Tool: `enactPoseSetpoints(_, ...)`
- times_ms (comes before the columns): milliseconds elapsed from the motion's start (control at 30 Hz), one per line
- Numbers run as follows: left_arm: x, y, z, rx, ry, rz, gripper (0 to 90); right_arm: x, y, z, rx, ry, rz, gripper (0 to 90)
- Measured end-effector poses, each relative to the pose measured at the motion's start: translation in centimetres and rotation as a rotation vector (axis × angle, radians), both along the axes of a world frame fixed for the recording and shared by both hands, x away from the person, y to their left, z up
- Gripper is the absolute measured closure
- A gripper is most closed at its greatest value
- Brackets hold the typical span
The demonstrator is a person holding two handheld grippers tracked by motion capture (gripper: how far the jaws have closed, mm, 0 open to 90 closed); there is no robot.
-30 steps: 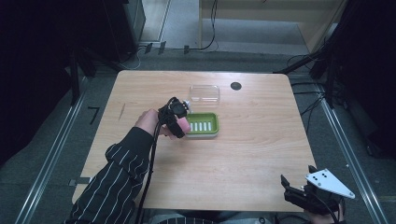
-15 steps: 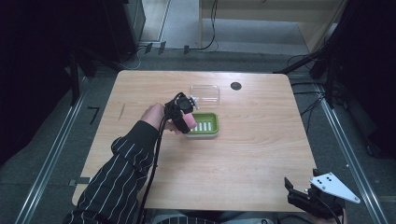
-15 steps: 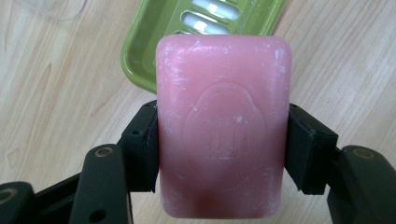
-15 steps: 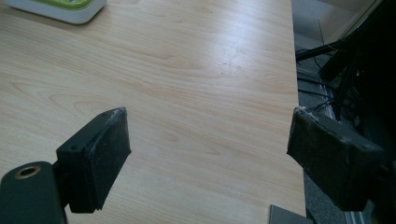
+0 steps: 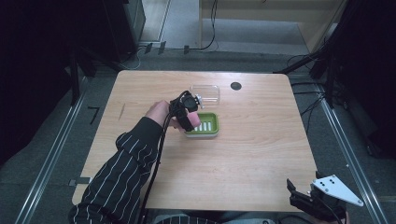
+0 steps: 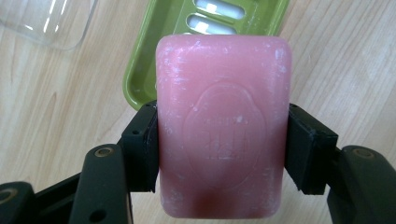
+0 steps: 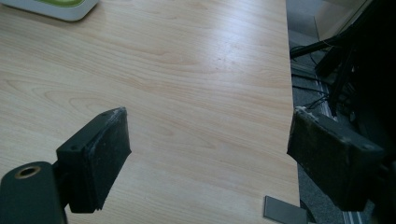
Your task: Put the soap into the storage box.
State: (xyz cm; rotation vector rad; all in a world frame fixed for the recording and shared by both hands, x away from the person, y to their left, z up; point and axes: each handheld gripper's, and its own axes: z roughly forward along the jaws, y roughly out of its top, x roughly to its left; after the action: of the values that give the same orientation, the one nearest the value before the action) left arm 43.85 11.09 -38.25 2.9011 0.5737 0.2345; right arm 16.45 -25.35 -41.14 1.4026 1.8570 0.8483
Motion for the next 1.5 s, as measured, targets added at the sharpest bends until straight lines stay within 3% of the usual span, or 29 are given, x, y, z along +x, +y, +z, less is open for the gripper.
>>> enactPoseSetpoints(467,1.2,-1.4,-0.7,0.008,-0.023,-0.058,38.6,-0.4,-0.3,-0.1,-0.004,0.004,-0.013,13.5)
enactPoseSetpoints(700,1.9,-2.0,-1.3,0.017,-0.024,-0.109,38.6,-0.6,-0.4,-0.1,-0.004,0.005,-0.022,13.5)
enactPoseSetpoints(1133,2.9,-3.1,-3.1,0.052,-0.016,-0.179,38.6,-0.6,-0.5,0.0,0.000,0.005,-0.024,13.5)
enactPoseSetpoints(1500,3.2,-3.8,-4.2,0.053,-0.021,-0.217,38.6,-0.6,-0.5,-0.1,-0.001,0.004,-0.023,13.5)
